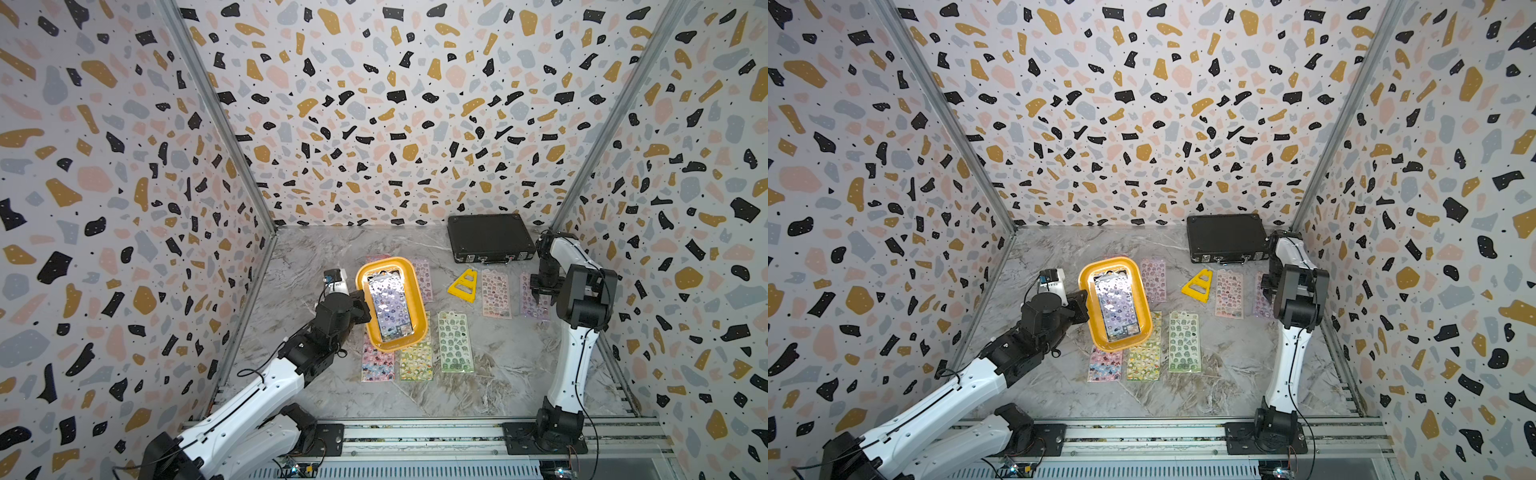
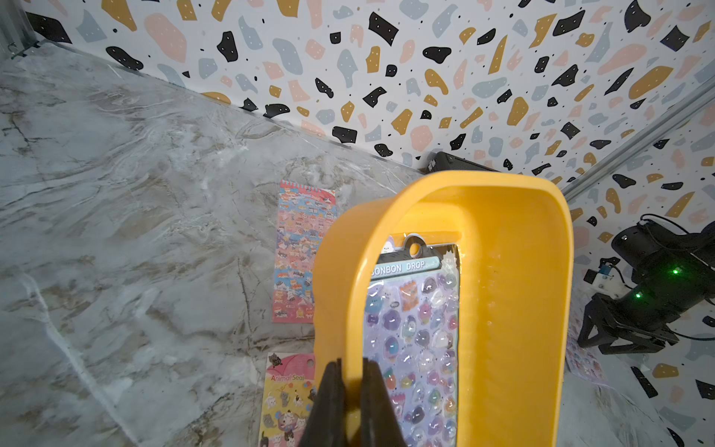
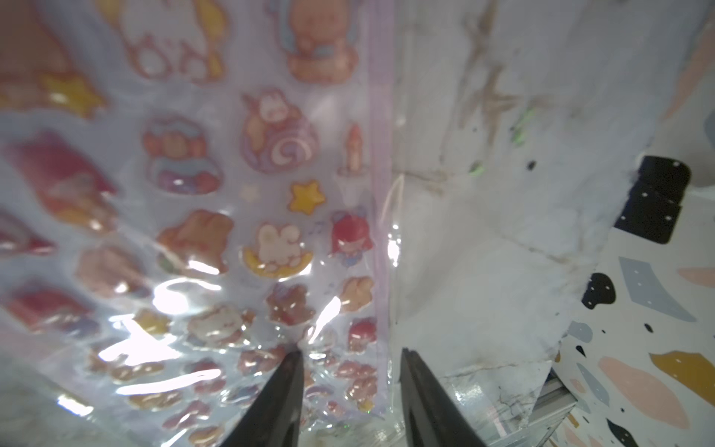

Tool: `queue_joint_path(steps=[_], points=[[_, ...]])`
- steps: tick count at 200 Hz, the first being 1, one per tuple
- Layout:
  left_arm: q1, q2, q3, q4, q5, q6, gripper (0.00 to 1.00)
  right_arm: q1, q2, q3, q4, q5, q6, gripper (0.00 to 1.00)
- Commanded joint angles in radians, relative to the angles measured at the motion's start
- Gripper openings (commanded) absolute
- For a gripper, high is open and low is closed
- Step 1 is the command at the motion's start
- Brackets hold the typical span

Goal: Take the stickers out of the storage box
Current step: Place the sticker at the center of the board.

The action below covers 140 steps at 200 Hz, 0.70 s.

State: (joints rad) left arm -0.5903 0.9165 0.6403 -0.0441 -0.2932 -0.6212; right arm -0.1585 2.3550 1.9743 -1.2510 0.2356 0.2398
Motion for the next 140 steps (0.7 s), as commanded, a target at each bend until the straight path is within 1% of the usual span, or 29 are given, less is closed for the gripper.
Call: queue_joint_path(steps=[1,16,60,99,116,132,140], points=[[0.003,-0.005,-0.003,0.063,0.007,-0.009,0.00,0.017,-0.017,0.018,0.023,0.052,0.011,0.54],[0.003,-0.005,-0.002,0.064,0.008,-0.012,0.00,0.017,-0.048,0.008,0.040,0.050,0.033,0.57],[0.003,-0.001,-0.001,0.064,0.012,-0.010,0.00,0.017,-0.181,-0.055,0.101,0.089,0.112,0.59],[0.003,-0.005,-0.001,0.064,0.013,-0.008,0.00,0.017,-0.348,-0.188,0.162,0.097,0.202,0.59],[0.003,-0.006,-0.001,0.065,0.023,-0.005,0.00,0.019,-0.434,-0.272,0.207,0.040,0.227,0.57],[0.003,-0.009,-0.002,0.073,0.039,-0.001,0.00,0.025,-0.553,-0.395,0.294,-0.048,0.244,0.56],[0.003,-0.007,-0.002,0.080,0.052,0.003,0.00,0.031,-0.616,-0.455,0.340,-0.115,0.252,0.56]])
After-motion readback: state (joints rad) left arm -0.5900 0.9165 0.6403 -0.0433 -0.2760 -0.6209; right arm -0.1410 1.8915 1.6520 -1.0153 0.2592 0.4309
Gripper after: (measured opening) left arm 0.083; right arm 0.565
